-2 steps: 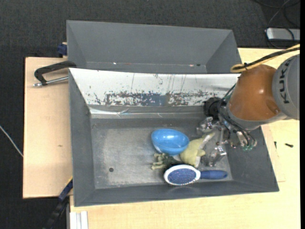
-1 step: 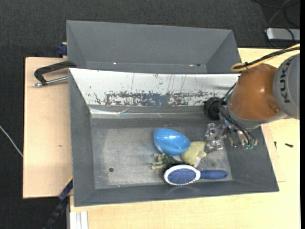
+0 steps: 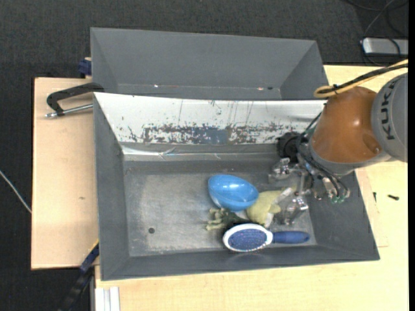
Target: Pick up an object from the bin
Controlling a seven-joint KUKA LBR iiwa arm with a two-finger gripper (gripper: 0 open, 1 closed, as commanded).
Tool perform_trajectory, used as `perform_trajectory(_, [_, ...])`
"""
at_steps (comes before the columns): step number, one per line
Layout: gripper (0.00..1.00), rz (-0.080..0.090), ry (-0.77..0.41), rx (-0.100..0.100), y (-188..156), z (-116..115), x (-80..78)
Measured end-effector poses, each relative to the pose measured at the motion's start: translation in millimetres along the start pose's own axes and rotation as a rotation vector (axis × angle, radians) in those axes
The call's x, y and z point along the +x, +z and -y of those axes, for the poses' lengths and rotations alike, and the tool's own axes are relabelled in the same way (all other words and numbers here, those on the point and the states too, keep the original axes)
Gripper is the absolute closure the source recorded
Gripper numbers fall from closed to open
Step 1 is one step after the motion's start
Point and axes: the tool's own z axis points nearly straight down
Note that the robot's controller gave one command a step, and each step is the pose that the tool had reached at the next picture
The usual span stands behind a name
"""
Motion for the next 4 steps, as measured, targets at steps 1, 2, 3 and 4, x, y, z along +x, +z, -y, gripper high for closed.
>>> perform_trajectory(1, [1.00, 0.000, -0.001, 0.001, -0.3, 0.2, 0.1])
perform_trajectory(2, [1.00, 0.003, 0.009, 0.001, -17.1, -0.2, -0.9])
perform_trajectory(3, [1.00, 0.005, 0.034, 0.001, -46.2, -3.7, -6.7])
perform_trajectory(4, [0.00, 0.002, 0.034, 0.000, -44.5, -3.9, -6.0])
